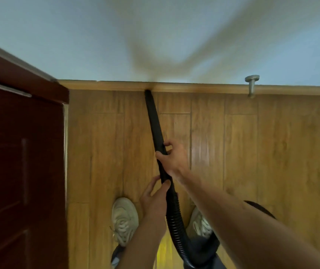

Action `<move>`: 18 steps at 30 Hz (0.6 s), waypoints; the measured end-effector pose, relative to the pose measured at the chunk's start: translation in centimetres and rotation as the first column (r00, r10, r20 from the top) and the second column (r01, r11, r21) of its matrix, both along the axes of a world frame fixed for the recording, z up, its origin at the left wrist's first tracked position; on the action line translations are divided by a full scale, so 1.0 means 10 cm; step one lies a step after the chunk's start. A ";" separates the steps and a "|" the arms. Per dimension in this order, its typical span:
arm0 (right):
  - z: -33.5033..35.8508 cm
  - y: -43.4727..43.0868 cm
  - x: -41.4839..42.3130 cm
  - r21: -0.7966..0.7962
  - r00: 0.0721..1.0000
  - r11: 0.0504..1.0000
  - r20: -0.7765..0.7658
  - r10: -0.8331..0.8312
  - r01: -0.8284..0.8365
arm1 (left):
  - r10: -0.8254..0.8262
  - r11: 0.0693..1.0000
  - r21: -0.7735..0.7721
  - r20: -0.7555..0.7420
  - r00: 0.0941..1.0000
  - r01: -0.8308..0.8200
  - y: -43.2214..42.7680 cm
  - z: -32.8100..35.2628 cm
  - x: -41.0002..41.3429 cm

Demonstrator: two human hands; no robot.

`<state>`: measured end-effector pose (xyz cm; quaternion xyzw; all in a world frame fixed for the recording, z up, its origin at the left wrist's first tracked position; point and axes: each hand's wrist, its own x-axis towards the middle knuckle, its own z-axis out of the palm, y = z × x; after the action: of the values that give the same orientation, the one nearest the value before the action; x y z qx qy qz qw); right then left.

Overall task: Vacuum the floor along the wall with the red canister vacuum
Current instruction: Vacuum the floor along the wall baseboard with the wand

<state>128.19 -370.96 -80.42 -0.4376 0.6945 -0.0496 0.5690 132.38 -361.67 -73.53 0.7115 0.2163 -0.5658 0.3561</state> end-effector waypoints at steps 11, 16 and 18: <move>0.20 -0.03 -1.22 0.057 0.972 0.973 0.060 -0.226 0.223 | -0.286 0.958 0.004 0.054 0.957 0.286 -0.13 0.15 -1.05; 0.33 -0.02 -1.65 0.103 0.934 0.938 0.110 -0.340 0.330 | -0.382 0.924 0.000 0.068 0.922 0.383 -0.14 0.21 -1.35; 0.35 0.02 -1.76 0.104 0.914 0.920 0.113 -0.389 0.378 | -0.418 0.907 -0.025 0.074 0.906 0.420 -0.13 0.22 -1.42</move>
<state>110.56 -370.77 -76.90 -0.2654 0.7294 -0.1610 0.6096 118.20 -362.93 -71.33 0.7526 0.0352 -0.6092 0.2474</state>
